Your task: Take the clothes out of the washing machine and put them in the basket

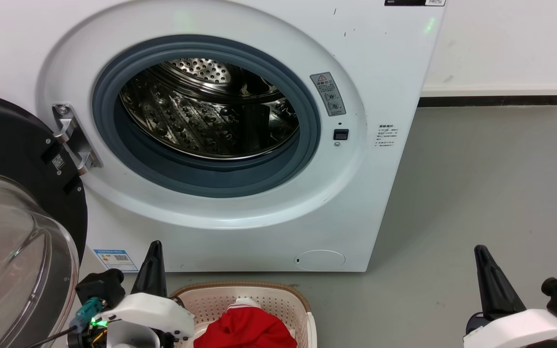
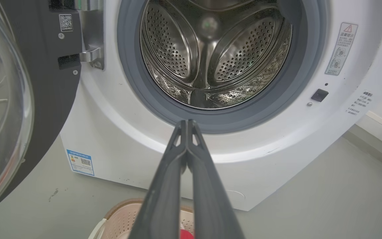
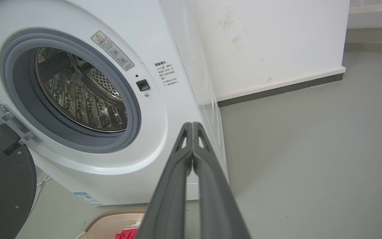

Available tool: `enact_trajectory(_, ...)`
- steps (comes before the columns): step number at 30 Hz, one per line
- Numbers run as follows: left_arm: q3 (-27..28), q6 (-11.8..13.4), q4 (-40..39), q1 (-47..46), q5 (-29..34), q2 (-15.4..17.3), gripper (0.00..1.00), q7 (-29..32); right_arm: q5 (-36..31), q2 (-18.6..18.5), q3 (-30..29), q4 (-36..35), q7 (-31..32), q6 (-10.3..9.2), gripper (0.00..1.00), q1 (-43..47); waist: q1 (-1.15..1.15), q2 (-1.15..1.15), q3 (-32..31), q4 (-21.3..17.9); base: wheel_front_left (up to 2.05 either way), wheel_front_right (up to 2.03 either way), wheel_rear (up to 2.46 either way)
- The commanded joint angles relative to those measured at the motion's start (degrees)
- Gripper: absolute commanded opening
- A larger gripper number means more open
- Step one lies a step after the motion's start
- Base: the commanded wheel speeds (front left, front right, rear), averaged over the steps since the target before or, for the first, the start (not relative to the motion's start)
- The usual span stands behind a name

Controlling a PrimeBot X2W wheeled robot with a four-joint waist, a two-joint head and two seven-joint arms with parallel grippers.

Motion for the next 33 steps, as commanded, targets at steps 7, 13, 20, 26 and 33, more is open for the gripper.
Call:
enact_trajectory(7,1.2,-1.0,-1.6,-1.2,-8.4,-0.2,0.00,1.8,9.1,-0.7,0.1,0.9,0.8,-0.01,0.00,-2.9,0.00,0.00,0.0,0.1,0.00,0.00,0.00)
enact_trajectory(13,1.9,-1.6,-1.8,-1.2,-14.0,-0.3,0.00,3.1,15.1,-0.9,0.1,1.9,1.4,-0.01,0.00,-3.7,0.00,0.00,0.1,0.1,0.00,0.00,0.00)
enact_trajectory(20,2.7,-2.3,-2.0,-1.2,-20.0,-0.4,0.00,4.6,21.6,-1.1,0.0,3.1,2.0,-0.01,0.00,-4.5,0.00,0.00,0.1,0.2,0.00,0.00,0.00)
enact_trajectory(26,3.4,-2.9,-2.1,-1.3,-24.8,-0.5,0.00,5.9,26.7,-1.2,-0.1,4.0,2.6,-0.01,0.00,-5.2,0.00,0.00,0.2,0.3,0.00,0.00,0.00)
enact_trajectory(33,4.2,-3.5,-2.3,-1.4,-30.1,-0.7,0.00,7.2,32.2,-1.3,-0.2,5.0,3.2,-0.01,0.00,-6.1,0.00,0.00,0.2,0.3,0.00,0.00,0.00)
